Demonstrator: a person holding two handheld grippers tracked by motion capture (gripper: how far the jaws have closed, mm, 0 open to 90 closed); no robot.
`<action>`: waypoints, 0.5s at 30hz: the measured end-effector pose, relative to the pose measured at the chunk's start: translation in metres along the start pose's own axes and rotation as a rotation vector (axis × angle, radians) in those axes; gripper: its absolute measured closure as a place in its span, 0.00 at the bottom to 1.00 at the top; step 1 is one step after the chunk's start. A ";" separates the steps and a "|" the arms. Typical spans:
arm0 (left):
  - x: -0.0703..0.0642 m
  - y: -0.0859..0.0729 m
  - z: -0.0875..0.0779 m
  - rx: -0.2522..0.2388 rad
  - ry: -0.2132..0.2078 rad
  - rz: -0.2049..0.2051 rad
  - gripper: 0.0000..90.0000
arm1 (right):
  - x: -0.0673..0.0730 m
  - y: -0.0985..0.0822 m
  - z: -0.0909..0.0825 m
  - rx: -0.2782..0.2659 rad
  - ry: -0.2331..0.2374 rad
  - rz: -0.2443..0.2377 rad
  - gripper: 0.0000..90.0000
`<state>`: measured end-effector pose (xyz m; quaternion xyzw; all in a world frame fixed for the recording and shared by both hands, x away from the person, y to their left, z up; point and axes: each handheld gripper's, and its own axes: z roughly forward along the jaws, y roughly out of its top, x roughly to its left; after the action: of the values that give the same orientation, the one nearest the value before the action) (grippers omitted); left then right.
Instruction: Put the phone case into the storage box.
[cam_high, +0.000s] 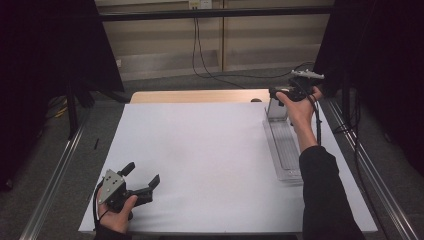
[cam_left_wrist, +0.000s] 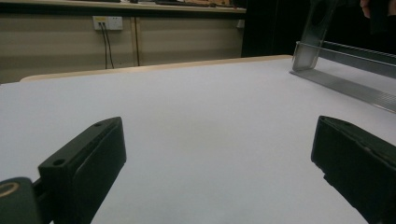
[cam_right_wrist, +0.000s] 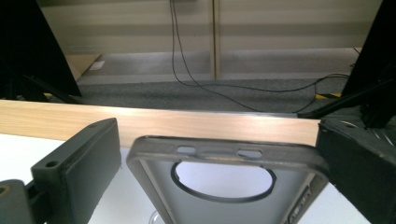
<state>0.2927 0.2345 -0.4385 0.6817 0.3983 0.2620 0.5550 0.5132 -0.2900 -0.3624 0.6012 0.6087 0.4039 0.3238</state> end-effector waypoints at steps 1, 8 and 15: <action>0.000 0.000 0.000 0.000 0.000 0.000 0.04 | 0.000 0.000 -0.001 -0.005 0.008 -0.003 0.01; 0.000 0.000 0.000 -0.001 0.001 0.002 0.04 | 0.000 0.006 -0.008 -0.071 0.022 -0.007 0.01; 0.001 0.001 -0.001 -0.003 0.006 0.004 0.04 | -0.002 0.009 -0.017 -0.092 0.037 -0.029 0.01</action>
<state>0.2927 0.2355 -0.4378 0.6808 0.3981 0.2655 0.5545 0.5028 -0.2945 -0.3469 0.5695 0.6040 0.4376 0.3455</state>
